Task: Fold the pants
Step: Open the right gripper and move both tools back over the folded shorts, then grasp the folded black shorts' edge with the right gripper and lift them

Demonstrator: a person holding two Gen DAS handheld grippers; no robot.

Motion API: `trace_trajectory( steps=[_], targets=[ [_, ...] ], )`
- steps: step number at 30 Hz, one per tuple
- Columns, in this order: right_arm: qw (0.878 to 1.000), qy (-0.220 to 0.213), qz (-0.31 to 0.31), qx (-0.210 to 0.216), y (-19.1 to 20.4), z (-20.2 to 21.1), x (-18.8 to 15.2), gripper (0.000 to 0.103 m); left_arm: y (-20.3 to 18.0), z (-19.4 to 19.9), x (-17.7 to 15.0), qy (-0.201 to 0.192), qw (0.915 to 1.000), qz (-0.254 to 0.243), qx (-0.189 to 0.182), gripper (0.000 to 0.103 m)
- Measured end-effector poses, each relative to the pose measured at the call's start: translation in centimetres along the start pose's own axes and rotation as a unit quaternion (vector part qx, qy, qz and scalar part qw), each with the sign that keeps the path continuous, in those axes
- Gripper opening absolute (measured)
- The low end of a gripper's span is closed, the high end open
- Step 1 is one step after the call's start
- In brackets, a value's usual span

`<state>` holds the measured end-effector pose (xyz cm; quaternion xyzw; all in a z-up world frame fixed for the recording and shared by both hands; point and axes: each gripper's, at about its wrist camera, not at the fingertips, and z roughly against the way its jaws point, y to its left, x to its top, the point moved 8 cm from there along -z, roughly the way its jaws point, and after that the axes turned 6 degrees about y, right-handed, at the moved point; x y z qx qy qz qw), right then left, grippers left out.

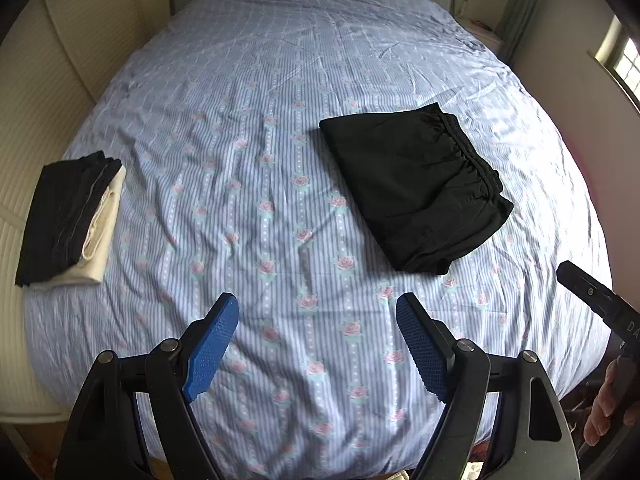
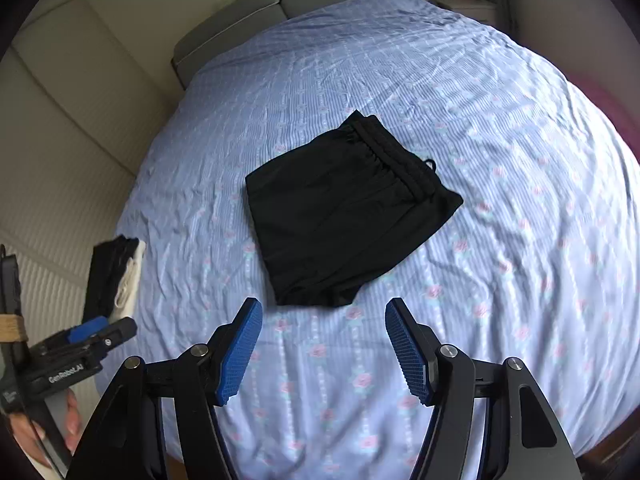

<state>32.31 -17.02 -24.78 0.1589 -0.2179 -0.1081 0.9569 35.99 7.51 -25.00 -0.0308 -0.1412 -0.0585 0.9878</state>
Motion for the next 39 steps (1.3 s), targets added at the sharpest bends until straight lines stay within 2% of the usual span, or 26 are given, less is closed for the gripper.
trace_trajectory(
  steps=[2, 5, 7, 12, 14, 18, 26, 28, 32, 34, 39],
  targets=[
    [0.999, -0.017, -0.040, -0.006, 1.5, -0.3, -1.4, 0.065, 1.7, -0.2, 0.9, -0.003, 0.9991, -0.037, -0.020, 0.081],
    [0.994, -0.039, -0.099, -0.037, 3.6, -1.1, -3.5, 0.065, 3.9, -0.1, 2.1, -0.008, 0.9947, -0.100, -0.021, 0.081],
    [0.987, -0.052, -0.145, -0.040, 4.9, -1.7, -4.9, 0.065, 5.1, 0.0, 2.8, -0.017, 0.9905, -0.135, -0.021, 0.081],
    [0.977, -0.060, -0.200, -0.040, 7.8, -4.7, -6.8, 0.066, 6.9, -2.6, 4.2, -0.014, 0.9823, -0.184, -0.036, 0.081],
    [0.971, -0.070, -0.225, -0.032, 8.4, -6.3, -7.0, 0.070, 7.1, -4.1, 4.6, -0.013, 0.9813, -0.188, -0.039, 0.081],
    [0.955, -0.093, -0.283, -0.001, 8.3, -10.4, -7.0, 0.070, 7.0, -7.8, 6.0, -0.009, 0.9789, -0.197, -0.052, 0.081],
    [0.899, -0.151, -0.408, 0.052, 5.3, -19.5, -7.2, 0.070, 5.6, -15.5, 8.8, -0.005, 0.9689, -0.242, -0.050, 0.081],
    [0.890, -0.170, -0.420, 0.054, 4.8, -20.5, -6.9, 0.072, 5.0, -17.1, 9.5, -0.004, 0.9662, -0.251, -0.057, 0.081],
    [0.877, -0.208, -0.432, 0.043, 4.1, -21.5, -5.6, 0.082, 3.5, -19.3, 10.9, 0.005, 0.9615, -0.258, -0.096, 0.081],
    [0.874, -0.217, -0.434, 0.033, 4.0, -21.7, -4.8, 0.088, 2.2, -20.2, 11.7, 0.012, 0.9582, -0.259, -0.121, 0.081],
    [0.867, -0.238, -0.437, 0.022, 2.9, -21.5, -2.7, 0.088, -1.7, -22.3, 14.6, 0.039, 0.9511, -0.240, -0.191, 0.081]
  ],
)
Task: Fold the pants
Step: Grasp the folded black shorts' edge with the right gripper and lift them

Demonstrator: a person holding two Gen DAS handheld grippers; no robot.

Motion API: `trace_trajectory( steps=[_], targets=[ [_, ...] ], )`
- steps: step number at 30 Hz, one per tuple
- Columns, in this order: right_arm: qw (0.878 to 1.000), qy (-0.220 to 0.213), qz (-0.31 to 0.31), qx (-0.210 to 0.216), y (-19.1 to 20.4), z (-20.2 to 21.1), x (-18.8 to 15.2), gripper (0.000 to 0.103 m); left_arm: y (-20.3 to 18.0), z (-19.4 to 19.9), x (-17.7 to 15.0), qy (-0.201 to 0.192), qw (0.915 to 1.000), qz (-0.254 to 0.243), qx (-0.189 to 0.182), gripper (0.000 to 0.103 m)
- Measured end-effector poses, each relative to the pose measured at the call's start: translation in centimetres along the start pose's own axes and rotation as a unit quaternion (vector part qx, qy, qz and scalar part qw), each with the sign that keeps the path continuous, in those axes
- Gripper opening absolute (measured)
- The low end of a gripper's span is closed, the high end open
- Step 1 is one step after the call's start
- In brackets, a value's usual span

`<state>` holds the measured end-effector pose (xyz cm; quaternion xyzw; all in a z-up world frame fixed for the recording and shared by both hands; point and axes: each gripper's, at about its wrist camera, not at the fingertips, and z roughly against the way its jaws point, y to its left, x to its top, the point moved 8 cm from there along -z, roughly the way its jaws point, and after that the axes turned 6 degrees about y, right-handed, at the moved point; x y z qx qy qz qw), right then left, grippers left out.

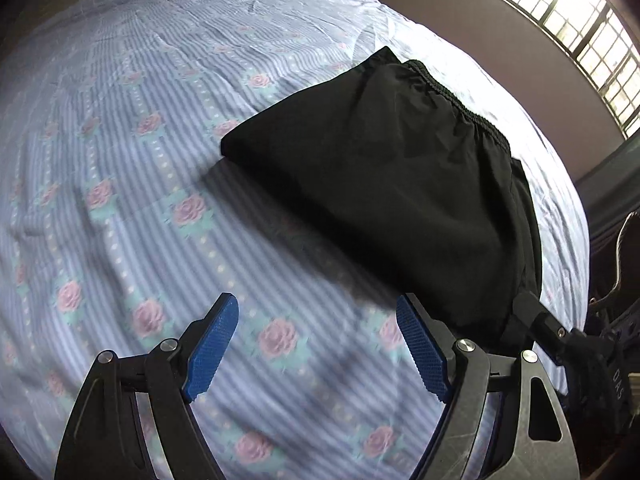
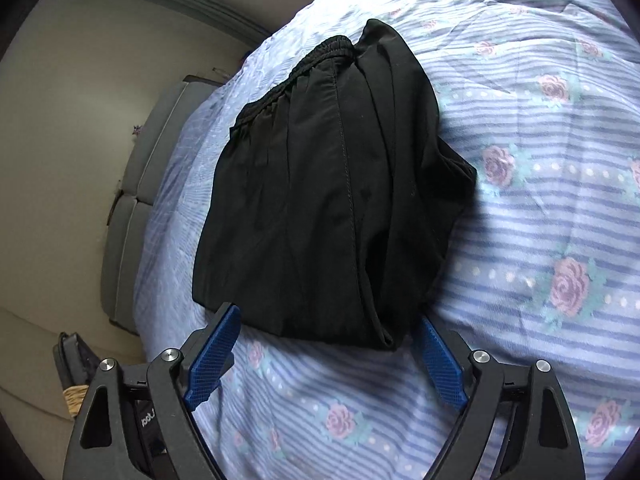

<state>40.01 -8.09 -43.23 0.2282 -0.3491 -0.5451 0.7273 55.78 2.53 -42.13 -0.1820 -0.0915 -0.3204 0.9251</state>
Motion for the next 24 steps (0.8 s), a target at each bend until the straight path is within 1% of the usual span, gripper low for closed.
trace_trajectory(
  steps=[5, 7, 11, 12, 13, 14, 15, 16, 17, 18, 19, 20, 22, 24],
  targets=[
    [1.000, -0.009, -0.015, -0.003, -0.1, -0.9, 2.2, 0.087, 0.6, -1.8, 3.9, -0.015, 0.9981, 0.039, -0.046, 0.081],
    [1.000, -0.012, -0.009, -0.010, -0.2, -1.2, 2.5, 0.084, 0.9, -2.4, 5.2, -0.023, 0.9953, 0.061, -0.071, 0.082],
    [0.999, -0.019, -0.011, -0.030, -0.7, -1.4, 3.0, 0.075, 0.9, -3.5, 7.1, -0.034, 0.9920, 0.087, -0.085, 0.081],
    [0.999, -0.019, -0.011, -0.033, -0.7, -1.4, 3.2, 0.073, 0.8, -3.7, 7.5, -0.036, 0.9912, 0.094, -0.086, 0.080],
    [0.999, -0.018, -0.010, -0.036, -0.8, -1.4, 3.2, 0.068, 0.8, -3.8, 7.8, -0.037, 0.9902, 0.104, -0.086, 0.077],
    [0.999, -0.016, -0.007, -0.041, -0.9, -1.4, 3.3, 0.065, 0.9, -3.8, 8.1, -0.039, 0.9896, 0.111, -0.083, 0.062],
    [0.999, -0.013, -0.004, -0.047, -1.1, -1.4, 3.4, 0.055, 1.1, -3.9, 8.3, -0.037, 0.9893, 0.116, -0.080, 0.047],
    [0.999, -0.009, -0.003, -0.053, -1.4, -1.3, 3.5, 0.045, 1.0, -3.9, 8.4, -0.035, 0.9881, 0.121, -0.088, 0.041],
    [0.999, -0.005, -0.003, -0.054, -1.6, -1.3, 3.6, 0.041, 0.9, -4.0, 8.5, -0.033, 0.9867, 0.124, -0.100, 0.029],
    [0.999, 0.001, 0.000, -0.053, -1.7, -1.3, 3.6, 0.032, 0.5, -3.9, 8.4, -0.026, 0.9861, 0.124, -0.108, 0.019],
    [0.999, 0.008, 0.006, -0.049, -1.7, -1.3, 3.7, 0.021, 0.3, -3.7, 8.3, -0.025, 0.9868, 0.122, -0.104, 0.017],
    [0.999, 0.017, 0.014, -0.042, -1.5, -1.2, 3.8, 0.016, 0.0, -3.2, 8.1, -0.029, 0.9889, 0.115, -0.090, 0.015],
    [0.999, 0.022, 0.025, -0.036, -1.0, -0.5, 4.2, 0.013, -1.1, -2.0, 8.0, -0.041, 0.9934, 0.091, -0.057, 0.012],
    [0.998, 0.017, 0.043, -0.039, -0.2, 1.0, 4.6, 0.012, -2.3, -0.3, 7.7, -0.052, 0.9961, 0.066, -0.027, 0.012]
  ],
)
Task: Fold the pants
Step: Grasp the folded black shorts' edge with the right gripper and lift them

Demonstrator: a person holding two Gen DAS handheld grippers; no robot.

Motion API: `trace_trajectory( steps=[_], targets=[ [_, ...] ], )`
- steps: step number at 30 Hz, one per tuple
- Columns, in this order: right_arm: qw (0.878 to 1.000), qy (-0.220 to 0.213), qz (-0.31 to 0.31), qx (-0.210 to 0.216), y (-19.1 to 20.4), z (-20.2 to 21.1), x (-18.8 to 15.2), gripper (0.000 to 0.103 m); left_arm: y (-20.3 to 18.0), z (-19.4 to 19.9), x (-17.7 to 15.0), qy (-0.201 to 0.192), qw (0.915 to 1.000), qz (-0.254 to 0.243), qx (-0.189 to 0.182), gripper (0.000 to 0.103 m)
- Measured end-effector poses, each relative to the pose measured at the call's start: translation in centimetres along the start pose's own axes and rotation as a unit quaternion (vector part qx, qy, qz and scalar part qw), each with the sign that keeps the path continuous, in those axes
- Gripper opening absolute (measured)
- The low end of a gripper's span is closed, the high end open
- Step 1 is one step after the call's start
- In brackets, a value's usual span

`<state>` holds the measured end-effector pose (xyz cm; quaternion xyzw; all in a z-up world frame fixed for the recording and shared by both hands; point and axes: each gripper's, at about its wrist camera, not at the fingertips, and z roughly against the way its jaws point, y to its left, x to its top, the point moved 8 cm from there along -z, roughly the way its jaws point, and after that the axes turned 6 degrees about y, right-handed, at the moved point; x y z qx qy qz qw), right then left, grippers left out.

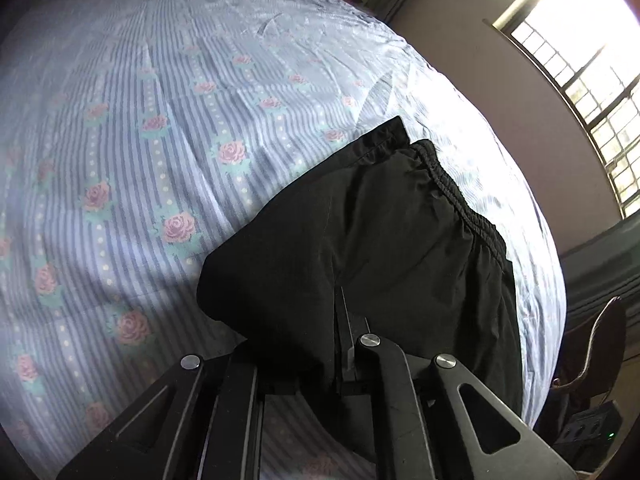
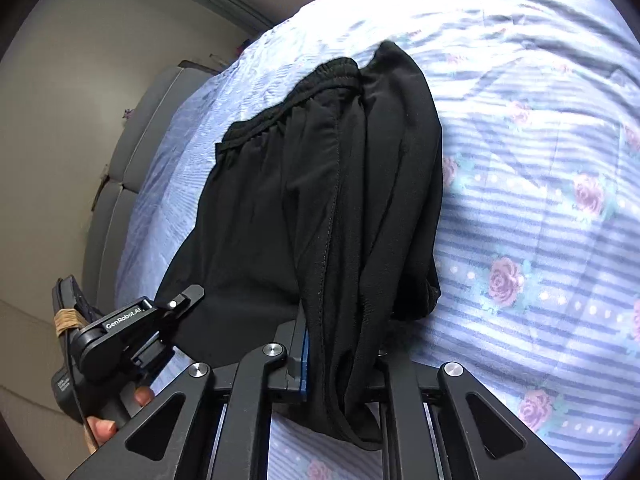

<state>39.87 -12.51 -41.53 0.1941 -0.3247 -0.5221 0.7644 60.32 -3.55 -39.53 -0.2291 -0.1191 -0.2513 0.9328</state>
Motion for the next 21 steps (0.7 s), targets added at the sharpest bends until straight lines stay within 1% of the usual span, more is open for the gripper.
trace_trajectory(
  steps=[2, 5, 8, 10, 13, 15, 18, 21],
  targets=[
    [1.000, -0.008, 0.023, -0.007, 0.8, 2.0, 0.3, 0.012, -0.9, 1.8, -0.3, -0.009, 0.9996, -0.019, 0.018, 0.011],
    [0.998, -0.002, 0.061, -0.012, 1.7, 5.1, 0.3, 0.011, -1.9, 5.0, -1.8, -0.016, 0.9981, -0.040, 0.043, 0.011],
    [0.993, 0.019, 0.112, -0.015, 2.6, 8.2, -0.2, 0.011, -2.8, 8.2, -4.7, -0.016, 0.9953, -0.063, 0.072, 0.011],
    [0.990, 0.039, 0.136, -0.014, 2.8, 10.2, -1.0, 0.011, -3.0, 10.3, -7.3, -0.013, 0.9915, -0.081, 0.101, 0.011],
    [0.981, 0.066, 0.182, -0.017, 3.1, 13.4, -2.5, 0.011, -4.0, 13.4, -11.2, -0.010, 0.9889, -0.091, 0.117, 0.010],
    [0.975, 0.085, 0.205, -0.009, 3.4, 15.7, -3.3, 0.011, -4.8, 15.9, -13.4, -0.014, 0.9889, -0.084, 0.122, 0.010],
    [0.965, 0.117, 0.236, 0.007, 4.0, 19.6, -4.7, 0.011, -6.0, 20.2, -16.4, -0.023, 0.9915, -0.054, 0.116, 0.010],
    [0.951, 0.138, 0.276, 0.021, 5.3, 23.8, -6.2, 0.011, -7.2, 24.5, -19.0, -0.040, 0.9932, -0.019, 0.107, 0.010]
  ],
)
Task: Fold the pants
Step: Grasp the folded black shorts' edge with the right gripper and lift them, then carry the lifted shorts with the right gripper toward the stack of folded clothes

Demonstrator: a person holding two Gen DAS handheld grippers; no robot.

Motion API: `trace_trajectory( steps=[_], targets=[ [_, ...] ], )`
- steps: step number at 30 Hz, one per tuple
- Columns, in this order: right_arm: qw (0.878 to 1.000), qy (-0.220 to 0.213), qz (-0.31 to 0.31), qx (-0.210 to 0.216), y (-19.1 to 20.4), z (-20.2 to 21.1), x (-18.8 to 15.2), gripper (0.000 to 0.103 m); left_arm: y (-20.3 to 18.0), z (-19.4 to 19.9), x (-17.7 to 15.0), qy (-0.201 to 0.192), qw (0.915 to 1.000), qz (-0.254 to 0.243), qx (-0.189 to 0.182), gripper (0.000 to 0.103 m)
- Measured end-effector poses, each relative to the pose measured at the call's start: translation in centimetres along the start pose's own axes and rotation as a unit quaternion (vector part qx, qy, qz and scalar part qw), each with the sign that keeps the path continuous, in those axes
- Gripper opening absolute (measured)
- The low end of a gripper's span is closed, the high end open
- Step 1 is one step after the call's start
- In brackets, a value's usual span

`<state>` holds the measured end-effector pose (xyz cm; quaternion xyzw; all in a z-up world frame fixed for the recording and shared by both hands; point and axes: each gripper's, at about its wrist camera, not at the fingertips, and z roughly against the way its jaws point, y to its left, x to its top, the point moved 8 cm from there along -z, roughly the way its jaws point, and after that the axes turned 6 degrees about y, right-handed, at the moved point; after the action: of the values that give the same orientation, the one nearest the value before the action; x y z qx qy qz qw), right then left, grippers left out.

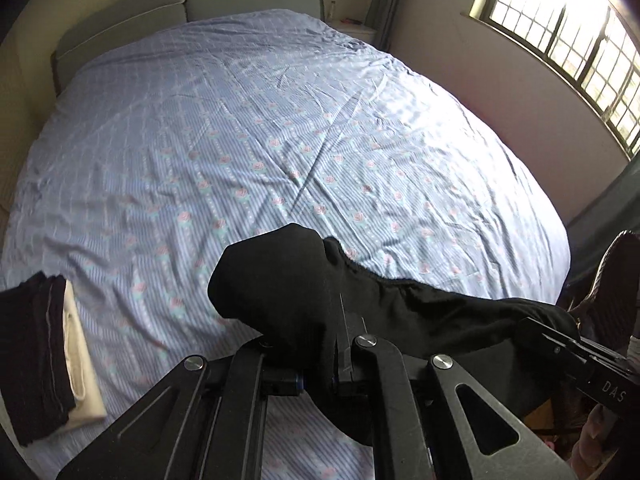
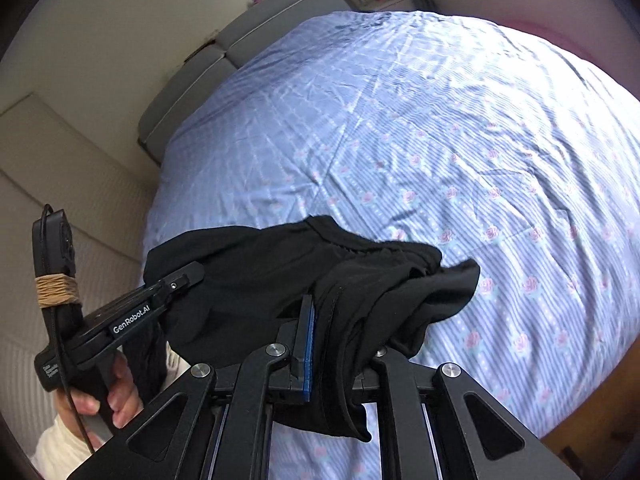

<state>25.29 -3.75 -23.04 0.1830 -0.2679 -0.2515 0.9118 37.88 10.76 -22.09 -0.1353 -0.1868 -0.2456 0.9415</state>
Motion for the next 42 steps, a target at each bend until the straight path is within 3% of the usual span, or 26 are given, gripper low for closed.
trace_trajectory(
  steps=[5, 10, 15, 21, 24, 28, 33, 42],
  targets=[
    [0.996, 0.028, 0.078, 0.026, 4.5, 4.1, -3.1, 0.011, 0.6, 6.0, -4.2, -0.016, 0.9981, 0.059, -0.008, 0.009],
    [0.989, 0.052, 0.132, 0.047, 8.6, 5.6, -5.5, 0.011, 2.7, 9.9, -8.0, -0.028, 0.9951, 0.094, 0.009, 0.009],
    [0.979, 0.066, 0.178, 0.072, 13.4, 6.3, -7.7, 0.011, 6.7, 14.4, -11.3, -0.051, 0.9878, 0.146, 0.018, 0.009],
    [0.968, 0.064, 0.223, 0.100, 21.6, 6.2, -11.3, 0.011, 13.3, 20.4, -15.4, -0.100, 0.9805, 0.166, 0.030, 0.009],
    [0.967, 0.056, 0.226, 0.105, 25.9, 5.7, -14.1, 0.011, 17.8, 22.7, -17.5, -0.113, 0.9796, 0.164, 0.022, 0.009],
    [0.975, 0.043, 0.189, 0.105, 31.0, 4.8, -18.2, 0.011, 23.4, 25.3, -19.4, -0.113, 0.9803, 0.162, -0.003, 0.009],
    [0.977, 0.045, 0.173, 0.118, 36.4, 4.0, -22.4, 0.011, 28.7, 28.2, -21.3, -0.118, 0.9801, 0.159, 0.000, 0.009],
    [0.971, 0.057, 0.174, 0.150, 41.6, 1.2, -24.0, 0.011, 33.9, 30.9, -22.7, -0.127, 0.9760, 0.176, 0.015, 0.009]
  ],
)
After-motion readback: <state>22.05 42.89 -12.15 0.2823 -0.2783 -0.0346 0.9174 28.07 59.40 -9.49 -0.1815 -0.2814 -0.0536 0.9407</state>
